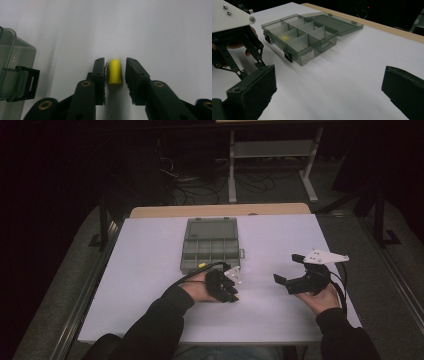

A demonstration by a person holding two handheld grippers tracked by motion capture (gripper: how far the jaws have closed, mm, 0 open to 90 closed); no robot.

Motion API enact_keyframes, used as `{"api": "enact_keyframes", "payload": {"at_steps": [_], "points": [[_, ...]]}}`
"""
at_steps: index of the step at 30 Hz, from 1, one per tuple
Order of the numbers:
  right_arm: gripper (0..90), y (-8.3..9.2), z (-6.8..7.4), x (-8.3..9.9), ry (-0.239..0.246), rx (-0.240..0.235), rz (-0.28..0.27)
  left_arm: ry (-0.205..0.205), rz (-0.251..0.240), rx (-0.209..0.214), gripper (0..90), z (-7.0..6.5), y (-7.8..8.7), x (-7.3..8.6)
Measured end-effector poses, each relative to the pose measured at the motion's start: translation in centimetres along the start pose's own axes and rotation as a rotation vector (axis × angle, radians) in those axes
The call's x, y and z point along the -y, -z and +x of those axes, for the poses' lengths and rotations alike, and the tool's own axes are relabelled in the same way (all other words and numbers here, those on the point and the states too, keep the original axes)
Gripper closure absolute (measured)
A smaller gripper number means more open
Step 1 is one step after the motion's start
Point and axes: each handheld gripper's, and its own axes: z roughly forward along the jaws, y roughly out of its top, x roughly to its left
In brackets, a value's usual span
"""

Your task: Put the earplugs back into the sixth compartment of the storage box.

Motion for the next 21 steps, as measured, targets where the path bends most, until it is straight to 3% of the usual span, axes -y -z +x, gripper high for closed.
{"api": "enact_keyframes", "payload": {"at_steps": [5,21], "points": [[0.0,0.0,0.0,0.0,0.001,0.001,-0.002,0.0,-0.004,-0.009,78.7,0.1,0.1,0.1],[0.0,0.0,0.0,0.0,-0.001,-0.003,0.001,-0.012,-0.002,-0.049,79.7,0.8,2.6,0.2]]}}
